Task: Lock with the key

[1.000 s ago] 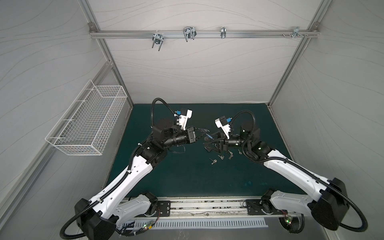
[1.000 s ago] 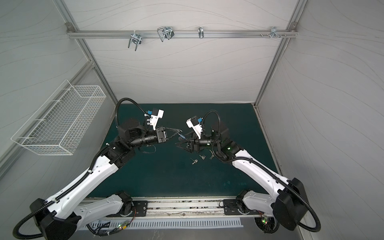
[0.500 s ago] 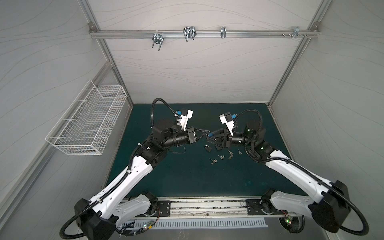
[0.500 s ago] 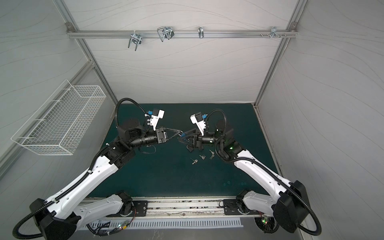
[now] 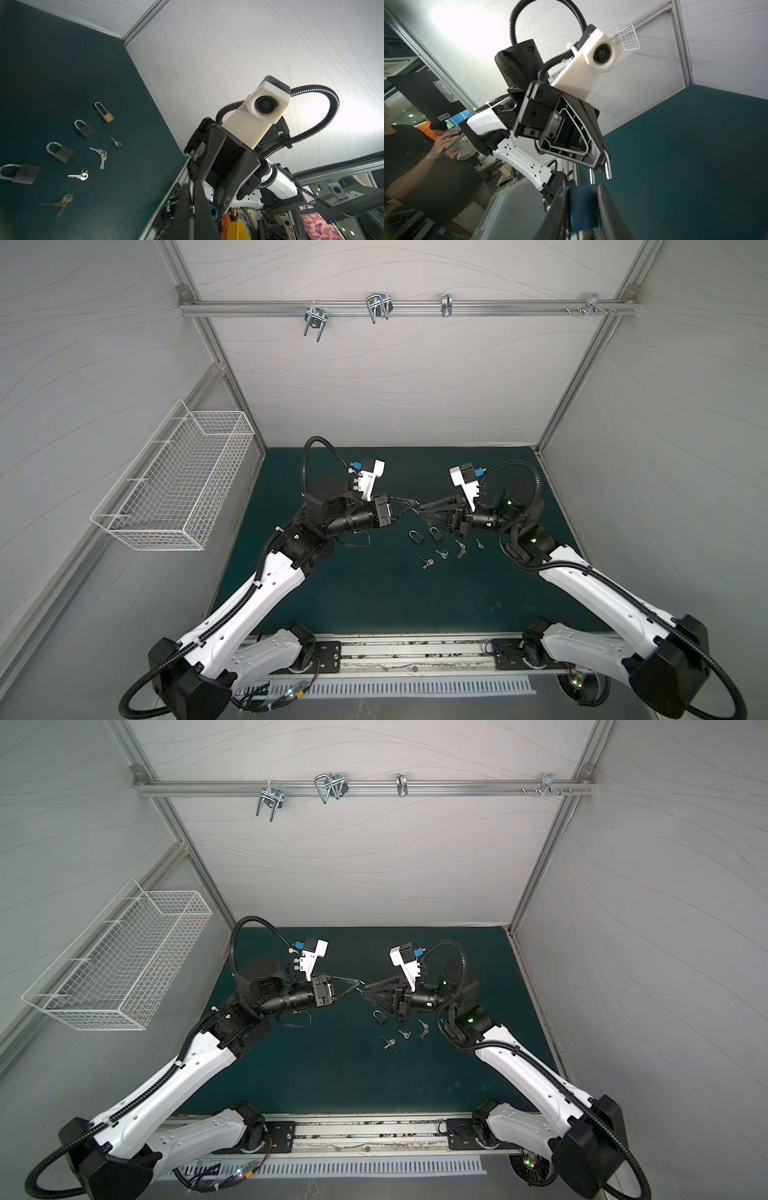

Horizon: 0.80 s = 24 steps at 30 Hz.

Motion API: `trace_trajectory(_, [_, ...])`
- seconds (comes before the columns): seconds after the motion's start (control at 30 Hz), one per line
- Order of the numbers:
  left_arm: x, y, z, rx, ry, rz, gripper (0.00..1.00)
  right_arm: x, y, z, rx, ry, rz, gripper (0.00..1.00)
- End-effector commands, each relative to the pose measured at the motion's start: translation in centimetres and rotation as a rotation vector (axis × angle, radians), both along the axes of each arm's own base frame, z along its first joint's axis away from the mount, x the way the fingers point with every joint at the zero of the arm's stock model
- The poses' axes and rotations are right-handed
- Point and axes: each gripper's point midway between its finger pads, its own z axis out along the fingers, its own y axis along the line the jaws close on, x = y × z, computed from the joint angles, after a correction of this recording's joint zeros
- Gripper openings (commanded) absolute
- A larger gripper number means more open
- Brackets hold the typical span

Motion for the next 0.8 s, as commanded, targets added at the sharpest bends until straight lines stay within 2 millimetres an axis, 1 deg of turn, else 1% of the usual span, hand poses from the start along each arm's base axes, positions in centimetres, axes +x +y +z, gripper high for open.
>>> trace_trajectory(0.0, [-0.4,0.1,2.4,-0.045,-0.082,-0.004,0.00,0.0,-0.5,-1.1,-0.041,0.009,-0.029,0.24])
trace_trajectory(0.07, [-0.4,0.2,2.4,-0.045,-0.084,-0.003,0.00,0.6,-0.7,-1.9,-0.076,0.021,-0.077,0.22])
trace_trajectory(0.17, [-0.4,0.2,2.5,-0.046,-0.084,-0.003,0.00,1.1,-1.2,-2.3,-0.089,0.019,-0.127,0.19])
trace_trajectory(0.27, [-0.4,0.2,2.4,-0.045,-0.083,-0.003,0.00,1.0,-1.2,-2.2,-0.085,0.019,-0.117,0.18])
trace_trajectory(0.43, [-0.3,0.0,2.4,-0.050,-0.082,-0.007,0.00,0.3,-0.5,-1.7,-0.063,0.033,-0.035,0.19])
trace_trajectory(0.53, [-0.3,-0.1,2.5,-0.054,-0.080,-0.011,0.00,0.8,-0.4,-2.1,-0.070,0.051,-0.055,0.19])
trace_trajectory(0.77, [-0.3,-0.1,2.2,-0.049,-0.075,-0.013,0.00,0.6,-0.4,-1.2,-0.032,0.042,-0.042,0.16])
